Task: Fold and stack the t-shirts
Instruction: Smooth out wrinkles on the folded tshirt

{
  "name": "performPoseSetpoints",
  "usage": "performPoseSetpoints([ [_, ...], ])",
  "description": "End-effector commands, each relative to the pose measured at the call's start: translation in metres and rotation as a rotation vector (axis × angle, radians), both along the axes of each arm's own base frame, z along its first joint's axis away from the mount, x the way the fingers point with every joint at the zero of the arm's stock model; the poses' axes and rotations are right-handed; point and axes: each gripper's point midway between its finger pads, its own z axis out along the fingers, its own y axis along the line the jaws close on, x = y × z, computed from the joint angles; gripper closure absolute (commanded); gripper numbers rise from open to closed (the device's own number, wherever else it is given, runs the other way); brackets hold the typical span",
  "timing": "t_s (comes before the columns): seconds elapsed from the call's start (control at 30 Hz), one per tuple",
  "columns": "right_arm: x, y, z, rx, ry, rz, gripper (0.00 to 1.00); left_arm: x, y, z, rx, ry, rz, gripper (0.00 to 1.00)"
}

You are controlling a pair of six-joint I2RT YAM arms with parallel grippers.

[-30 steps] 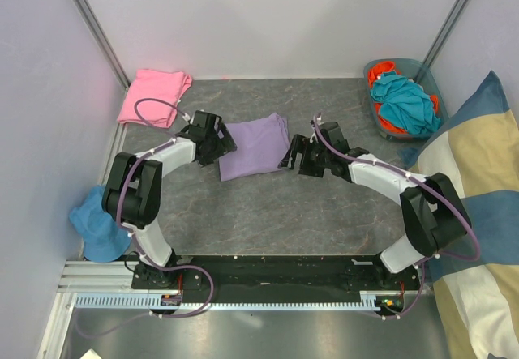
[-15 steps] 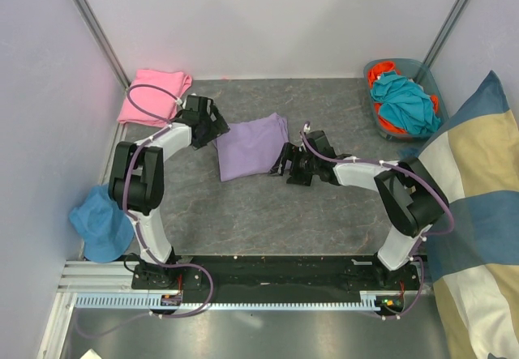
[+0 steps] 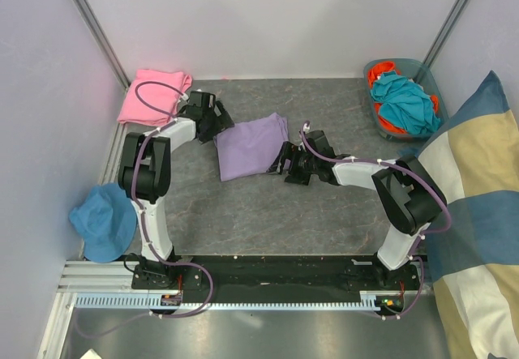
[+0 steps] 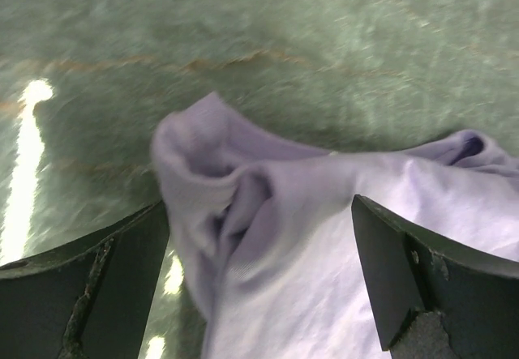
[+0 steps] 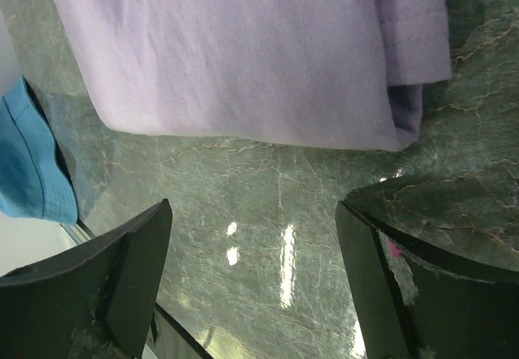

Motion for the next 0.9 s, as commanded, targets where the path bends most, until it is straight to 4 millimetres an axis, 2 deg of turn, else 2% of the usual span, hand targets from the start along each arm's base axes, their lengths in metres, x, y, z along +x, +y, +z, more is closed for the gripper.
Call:
performPoseSetpoints([
  [0.0,-0.002,0.0,-0.008,-0.018,0.01,0.005,0.1,0.027,-0.02,0.007,-0.058,-0.075,-0.102,0.0],
  [0.2,-0.001,-0.003,-0.008,-0.038,0.01,0.003,0.1,0.038,-0.049,0.006,-0.167,-0.098,-0.221,0.03],
  [0.3,-0.001,-0.004,-0.009,-0.05,0.008,-0.001,0.09,0.031,-0.054,0.002,-0.188,-0.081,-0.246,0.2],
  [0.33,0.0,-0.005,-0.009,-0.053,0.008,-0.004,0.09,0.029,-0.055,0.002,-0.199,-0.078,-0.256,0.43],
  [0.37,0.0,-0.006,-0.011,-0.059,0.01,-0.002,0.09,0.022,-0.056,-0.003,-0.203,-0.064,-0.265,0.56],
  [0.4,0.002,-0.007,-0.012,-0.066,0.011,-0.007,0.09,0.02,-0.056,0.0,-0.206,-0.068,-0.266,0.62],
  [0.43,0.002,-0.007,-0.013,-0.07,0.015,-0.007,0.09,0.016,-0.055,-0.003,-0.207,-0.058,-0.265,0.87],
  [0.47,0.001,-0.007,-0.016,-0.075,0.02,-0.004,0.09,0.009,-0.053,-0.01,-0.204,-0.036,-0.257,0.98],
  [0.5,0.003,-0.007,-0.017,-0.081,0.019,-0.006,0.09,0.006,-0.053,-0.007,-0.208,-0.037,-0.251,0.98],
  [0.57,0.004,-0.009,-0.021,-0.091,0.027,-0.011,0.09,-0.008,-0.049,-0.016,-0.206,-0.001,-0.235,0.98],
  [0.63,0.007,-0.012,-0.023,-0.102,0.026,-0.018,0.09,-0.017,-0.045,-0.011,-0.208,0.009,-0.204,0.98],
  [0.67,0.008,-0.014,-0.024,-0.107,0.029,-0.021,0.09,-0.03,-0.041,-0.021,-0.205,0.045,-0.188,0.98],
  [0.7,0.01,-0.015,-0.023,-0.109,0.027,-0.022,0.09,-0.036,-0.038,-0.022,-0.205,0.06,-0.159,0.98],
  [0.73,0.012,-0.019,-0.024,-0.113,0.025,-0.03,0.09,-0.042,-0.036,-0.015,-0.204,0.058,-0.146,0.98],
  [0.77,0.012,-0.021,-0.024,-0.118,0.032,-0.031,0.09,-0.058,-0.031,-0.023,-0.203,0.101,-0.115,0.98],
  [0.8,0.015,-0.023,-0.023,-0.122,0.025,-0.031,0.09,-0.065,-0.024,-0.025,-0.183,0.115,-0.074,0.98],
  [0.83,0.018,-0.025,-0.021,-0.125,0.019,-0.038,0.09,-0.084,-0.018,-0.027,-0.178,0.155,-0.045,0.98],
  [0.87,0.019,-0.027,-0.02,-0.129,0.015,-0.039,0.09,-0.093,-0.016,-0.027,-0.191,0.17,-0.005,0.98],
])
